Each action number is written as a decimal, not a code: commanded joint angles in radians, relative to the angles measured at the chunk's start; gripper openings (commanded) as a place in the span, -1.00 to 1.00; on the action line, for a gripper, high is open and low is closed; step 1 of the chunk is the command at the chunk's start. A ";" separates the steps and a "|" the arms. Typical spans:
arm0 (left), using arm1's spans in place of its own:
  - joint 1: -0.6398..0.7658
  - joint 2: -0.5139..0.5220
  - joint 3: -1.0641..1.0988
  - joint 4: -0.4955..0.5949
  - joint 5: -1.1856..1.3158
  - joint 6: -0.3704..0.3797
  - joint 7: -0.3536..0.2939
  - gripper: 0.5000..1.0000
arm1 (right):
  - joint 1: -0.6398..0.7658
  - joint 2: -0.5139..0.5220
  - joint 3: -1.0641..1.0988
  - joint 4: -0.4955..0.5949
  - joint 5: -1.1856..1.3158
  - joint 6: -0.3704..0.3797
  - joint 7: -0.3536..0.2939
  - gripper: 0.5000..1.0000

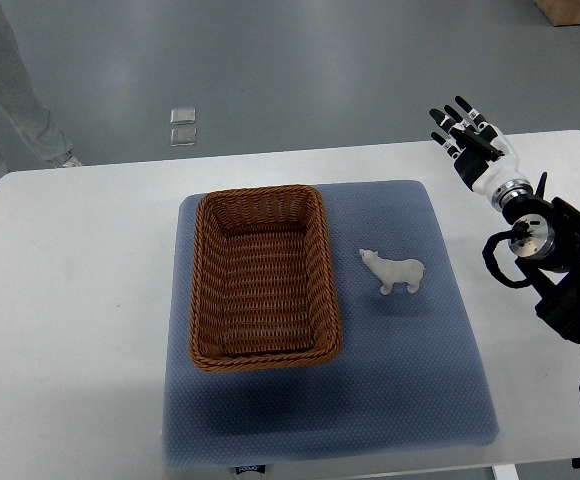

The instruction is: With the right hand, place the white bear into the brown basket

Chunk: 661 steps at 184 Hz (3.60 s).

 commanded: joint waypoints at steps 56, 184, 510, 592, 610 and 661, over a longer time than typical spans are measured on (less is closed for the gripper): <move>0.000 0.000 0.000 0.002 0.000 0.000 0.000 1.00 | 0.021 -0.032 -0.029 0.032 -0.016 -0.005 -0.004 0.70; 0.000 0.000 0.000 0.002 0.000 0.000 0.000 1.00 | 0.284 -0.348 -0.739 0.285 -0.341 -0.021 -0.012 0.70; 0.000 0.000 0.000 0.002 0.000 0.000 0.000 1.00 | 0.457 -0.417 -1.135 0.560 -0.827 0.176 -0.114 0.64; 0.000 0.000 0.000 0.002 0.000 0.000 0.000 1.00 | 0.471 -0.394 -1.123 0.561 -0.967 0.176 -0.114 0.64; 0.000 0.000 0.000 0.002 0.000 0.000 0.000 1.00 | 0.465 -0.390 -1.124 0.561 -0.969 0.176 -0.114 0.60; 0.000 0.000 0.000 0.002 0.000 0.000 0.000 1.00 | 0.463 -0.388 -1.124 0.561 -0.973 0.176 -0.114 0.20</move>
